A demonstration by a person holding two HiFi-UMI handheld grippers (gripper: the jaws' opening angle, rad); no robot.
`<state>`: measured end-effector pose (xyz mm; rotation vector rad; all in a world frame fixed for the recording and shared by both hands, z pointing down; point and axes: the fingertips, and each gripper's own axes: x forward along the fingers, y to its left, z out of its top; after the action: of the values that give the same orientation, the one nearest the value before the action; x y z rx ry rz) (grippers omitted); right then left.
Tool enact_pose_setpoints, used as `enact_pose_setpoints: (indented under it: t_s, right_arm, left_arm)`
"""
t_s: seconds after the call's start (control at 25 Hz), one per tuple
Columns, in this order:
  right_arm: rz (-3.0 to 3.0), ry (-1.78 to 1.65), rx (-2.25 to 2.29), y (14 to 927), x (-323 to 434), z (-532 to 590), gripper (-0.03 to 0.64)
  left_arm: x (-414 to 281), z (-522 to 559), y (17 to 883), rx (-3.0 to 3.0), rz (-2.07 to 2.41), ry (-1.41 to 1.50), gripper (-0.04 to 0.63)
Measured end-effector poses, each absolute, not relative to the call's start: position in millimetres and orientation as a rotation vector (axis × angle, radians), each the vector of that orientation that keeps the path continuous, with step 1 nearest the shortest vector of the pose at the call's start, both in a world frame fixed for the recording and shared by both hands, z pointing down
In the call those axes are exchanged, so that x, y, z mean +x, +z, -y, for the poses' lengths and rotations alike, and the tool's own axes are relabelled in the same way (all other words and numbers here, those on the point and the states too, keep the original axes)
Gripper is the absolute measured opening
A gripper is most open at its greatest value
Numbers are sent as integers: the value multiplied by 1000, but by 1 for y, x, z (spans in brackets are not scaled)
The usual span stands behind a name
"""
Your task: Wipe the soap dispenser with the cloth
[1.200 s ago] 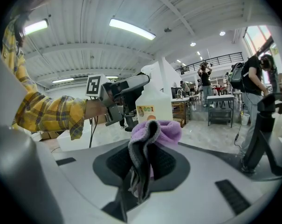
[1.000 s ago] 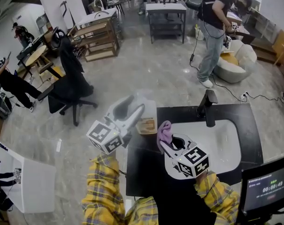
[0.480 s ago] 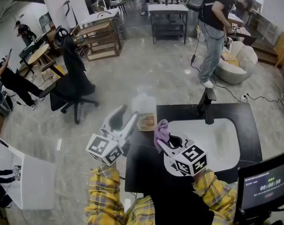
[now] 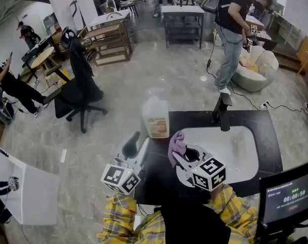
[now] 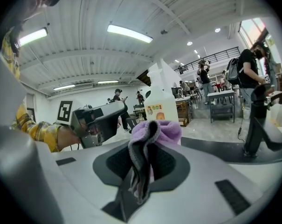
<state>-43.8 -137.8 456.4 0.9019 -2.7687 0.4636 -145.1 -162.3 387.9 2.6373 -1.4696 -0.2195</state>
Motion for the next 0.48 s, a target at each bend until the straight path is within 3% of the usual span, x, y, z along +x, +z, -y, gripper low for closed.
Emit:
enact_pose_setpoints:
  t_s: [0.48]
  right_arm:
    - [2762,491,954,459,-19,115,80]
  left_arm:
    - [-122,112,442,2552,1427,-87,137]
